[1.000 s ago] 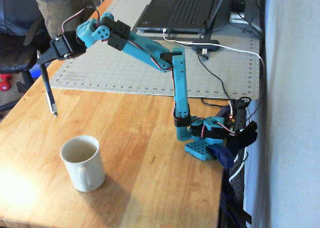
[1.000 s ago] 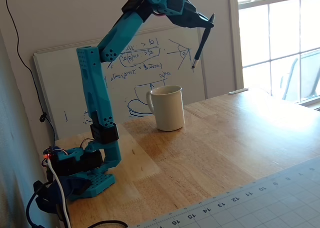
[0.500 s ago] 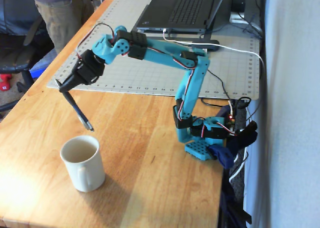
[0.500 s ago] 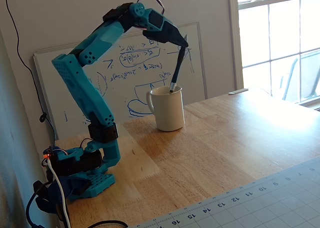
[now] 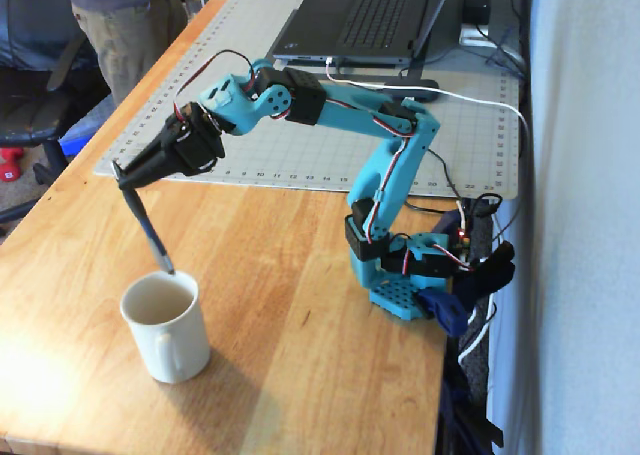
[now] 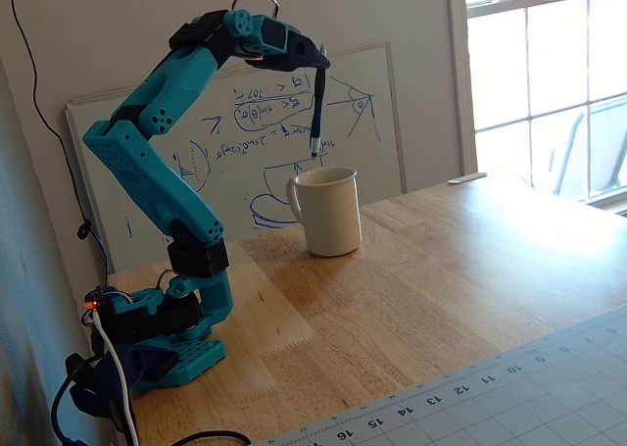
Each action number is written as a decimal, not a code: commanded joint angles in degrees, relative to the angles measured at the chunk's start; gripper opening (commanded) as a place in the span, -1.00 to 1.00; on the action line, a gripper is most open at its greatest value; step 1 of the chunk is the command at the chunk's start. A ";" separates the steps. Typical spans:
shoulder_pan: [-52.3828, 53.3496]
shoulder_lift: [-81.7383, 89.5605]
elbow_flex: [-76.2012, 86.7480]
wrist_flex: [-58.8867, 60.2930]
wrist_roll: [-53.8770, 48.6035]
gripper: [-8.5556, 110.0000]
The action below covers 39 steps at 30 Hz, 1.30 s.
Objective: Grasp a pen and put it in a mug.
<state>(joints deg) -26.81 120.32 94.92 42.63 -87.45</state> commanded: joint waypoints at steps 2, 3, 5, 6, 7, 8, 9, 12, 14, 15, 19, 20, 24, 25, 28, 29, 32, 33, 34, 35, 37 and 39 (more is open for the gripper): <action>0.26 0.26 -0.97 -9.58 -0.35 -0.82; 0.26 -0.53 -0.88 -10.11 -0.44 -0.82; 0.09 -1.58 0.26 -10.20 -0.44 -0.82; -0.26 -2.11 1.23 -10.20 -0.44 -0.82; -0.35 -2.55 2.55 -10.20 -0.26 -0.82; -0.44 -2.90 3.87 -10.37 -0.26 -0.82; -0.44 -3.08 5.19 -10.81 -0.35 -0.82; -0.44 -2.90 8.26 -10.90 -0.44 -0.82; -0.44 -2.81 9.76 -10.90 0.18 -0.82; -0.53 -2.81 10.63 -10.90 0.26 -0.82; -0.79 -2.72 14.33 -10.90 0.26 -0.82; -1.23 -2.72 15.38 -10.90 0.00 -0.82; -2.02 -2.64 19.07 -10.90 -0.18 -0.82; -2.02 -2.64 19.69 -10.90 -0.35 -0.82; -2.11 -2.55 19.78 -10.99 -0.18 -0.81; -2.11 -2.37 19.69 -10.99 -0.09 -0.80; -1.58 1.23 20.57 -10.99 0.26 -0.72; -1.49 2.55 20.83 -10.99 0.35 -0.69; -1.49 3.52 20.92 -10.99 0.35 -0.67; -1.32 4.66 21.27 -10.99 0.44 -0.65; -0.97 7.21 22.59 -10.99 0.53 -0.62; 0.88 9.67 24.35 -10.99 1.67 -0.61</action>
<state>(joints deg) -28.30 123.31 118.92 33.13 -87.45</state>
